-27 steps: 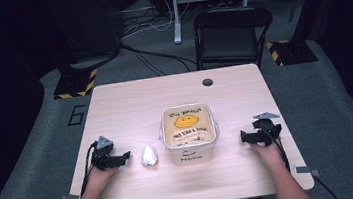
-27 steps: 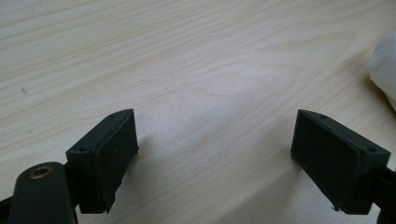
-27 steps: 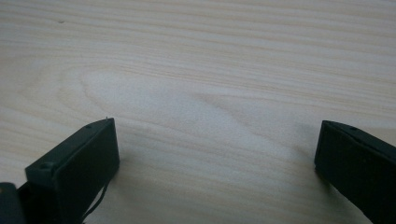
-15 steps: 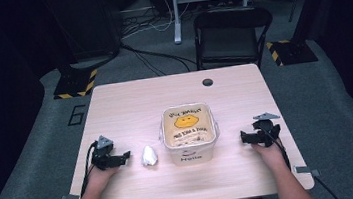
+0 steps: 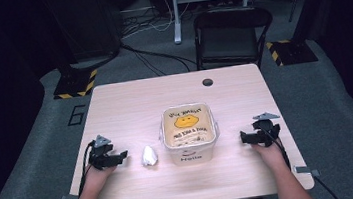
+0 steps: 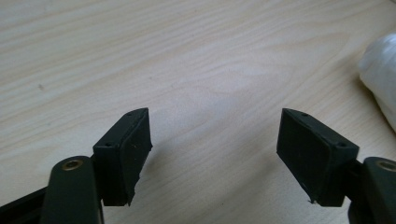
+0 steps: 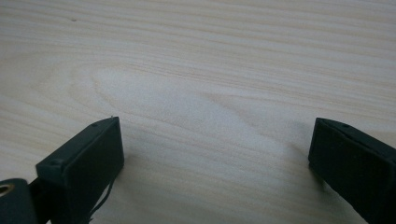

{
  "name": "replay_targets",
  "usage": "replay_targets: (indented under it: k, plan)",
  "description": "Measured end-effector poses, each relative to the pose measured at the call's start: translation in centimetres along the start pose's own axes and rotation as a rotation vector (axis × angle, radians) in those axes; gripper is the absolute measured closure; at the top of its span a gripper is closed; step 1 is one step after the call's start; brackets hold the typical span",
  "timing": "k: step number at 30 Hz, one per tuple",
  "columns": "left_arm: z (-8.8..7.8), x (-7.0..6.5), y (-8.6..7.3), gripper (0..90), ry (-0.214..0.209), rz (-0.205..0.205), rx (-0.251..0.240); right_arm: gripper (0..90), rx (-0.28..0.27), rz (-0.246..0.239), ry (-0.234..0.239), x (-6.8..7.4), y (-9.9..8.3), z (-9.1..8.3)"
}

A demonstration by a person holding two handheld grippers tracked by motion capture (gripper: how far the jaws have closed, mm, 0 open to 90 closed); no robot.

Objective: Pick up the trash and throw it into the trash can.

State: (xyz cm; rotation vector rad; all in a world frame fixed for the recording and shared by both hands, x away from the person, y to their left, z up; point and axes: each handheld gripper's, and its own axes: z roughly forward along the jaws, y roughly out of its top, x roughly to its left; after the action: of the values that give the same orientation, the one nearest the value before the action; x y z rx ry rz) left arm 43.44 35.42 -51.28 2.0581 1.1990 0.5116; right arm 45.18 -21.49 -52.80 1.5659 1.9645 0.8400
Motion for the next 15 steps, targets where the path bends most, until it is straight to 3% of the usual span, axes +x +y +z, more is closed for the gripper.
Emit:
replay_targets:
  k: [6,15]
  plan:
    - [-0.8,-0.6,0.6,30.3,-0.006,-0.015,-0.023,2.4,0.000,0.000,0.002,0.0,0.0,0.0]
    - [-1.6,-1.8,1.9,30.7,-0.041,0.001,-0.047,2.4,0.000,-0.001,0.000,0.0,0.0,0.0]
